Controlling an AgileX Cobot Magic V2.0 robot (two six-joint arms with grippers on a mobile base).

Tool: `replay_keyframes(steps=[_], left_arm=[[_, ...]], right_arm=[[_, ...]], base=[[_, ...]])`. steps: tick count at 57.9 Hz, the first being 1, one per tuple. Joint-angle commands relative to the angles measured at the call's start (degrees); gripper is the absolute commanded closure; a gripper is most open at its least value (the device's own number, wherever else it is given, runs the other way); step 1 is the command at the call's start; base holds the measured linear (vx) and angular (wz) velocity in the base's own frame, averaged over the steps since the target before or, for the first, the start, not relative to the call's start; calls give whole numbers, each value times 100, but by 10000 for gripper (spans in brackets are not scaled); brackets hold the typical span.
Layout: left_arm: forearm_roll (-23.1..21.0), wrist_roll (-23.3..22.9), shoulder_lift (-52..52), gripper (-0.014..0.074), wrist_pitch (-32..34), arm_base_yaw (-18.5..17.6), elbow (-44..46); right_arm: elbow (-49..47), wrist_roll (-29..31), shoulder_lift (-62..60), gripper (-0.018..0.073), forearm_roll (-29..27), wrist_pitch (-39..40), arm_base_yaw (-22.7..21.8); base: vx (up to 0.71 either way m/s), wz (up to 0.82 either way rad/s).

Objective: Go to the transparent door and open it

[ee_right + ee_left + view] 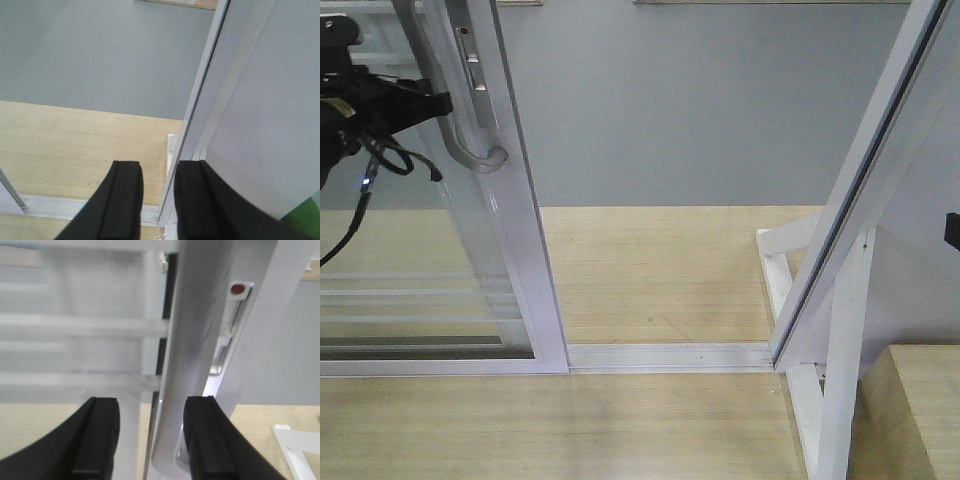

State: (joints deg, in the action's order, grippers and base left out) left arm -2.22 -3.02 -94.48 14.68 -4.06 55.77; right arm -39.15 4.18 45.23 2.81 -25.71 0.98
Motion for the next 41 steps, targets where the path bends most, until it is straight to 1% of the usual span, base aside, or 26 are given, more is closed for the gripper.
replay_keyframes(steps=[1,7,22,33,41], left_arm=[[-22,8,682,177,706,70,-270],[-15,8,1138,177,757,82,-675],[9,8,2825,178,864,76,-1738],[9,8,4136,178,689,76,-2366],[9,3,4687,178,632,76,-2646]], right_arm=[[-164,33,22,295,52,415,-28],[-164,33,22,295,52,415,-28],[-164,30,22,295,33,382,-28],[-164,30,22,295,33,371,-28],[-164,30,22,295,33,371,-28]], base=[[0,0],[0,0],[0,0],[0,0],[0,0]])
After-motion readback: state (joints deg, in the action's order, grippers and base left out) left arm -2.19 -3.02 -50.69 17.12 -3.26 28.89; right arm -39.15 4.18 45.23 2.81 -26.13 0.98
